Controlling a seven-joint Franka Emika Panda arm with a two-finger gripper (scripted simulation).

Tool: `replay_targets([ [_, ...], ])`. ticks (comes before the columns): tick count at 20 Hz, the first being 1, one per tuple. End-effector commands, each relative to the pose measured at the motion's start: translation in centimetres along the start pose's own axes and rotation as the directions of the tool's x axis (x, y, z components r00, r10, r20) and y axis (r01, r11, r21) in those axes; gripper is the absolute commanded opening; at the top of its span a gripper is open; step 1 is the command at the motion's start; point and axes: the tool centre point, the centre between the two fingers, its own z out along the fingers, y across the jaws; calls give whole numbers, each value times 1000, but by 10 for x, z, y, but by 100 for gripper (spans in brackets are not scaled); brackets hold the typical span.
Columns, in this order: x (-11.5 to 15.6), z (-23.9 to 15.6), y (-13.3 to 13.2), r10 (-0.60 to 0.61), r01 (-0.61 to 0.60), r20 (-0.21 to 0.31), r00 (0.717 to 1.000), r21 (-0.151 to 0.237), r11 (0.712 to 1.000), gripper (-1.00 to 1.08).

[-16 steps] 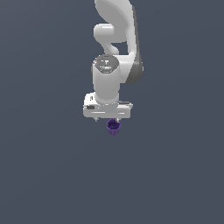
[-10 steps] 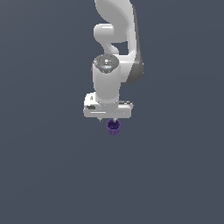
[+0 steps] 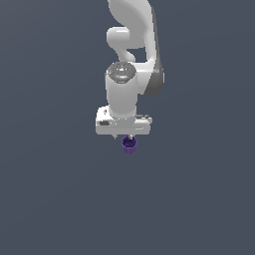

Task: Pick up the object and move it to a goal position.

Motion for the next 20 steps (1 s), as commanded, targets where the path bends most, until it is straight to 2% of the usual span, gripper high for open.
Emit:
replay_targets([
  [1, 0, 2, 0, -22, 22, 8, 1000, -1, 1000, 28],
  [7, 2, 9, -2, -116, 116, 40, 992, 1, 993, 28],
  [11, 3, 17, -3, -207, 207, 71, 976, 7, 978, 28],
  [15, 4, 25, -4, -314, 314, 107, 943, 23, 949, 28],
  [20, 4, 36, -5, -445, 442, 147, 883, 55, 895, 28],
])
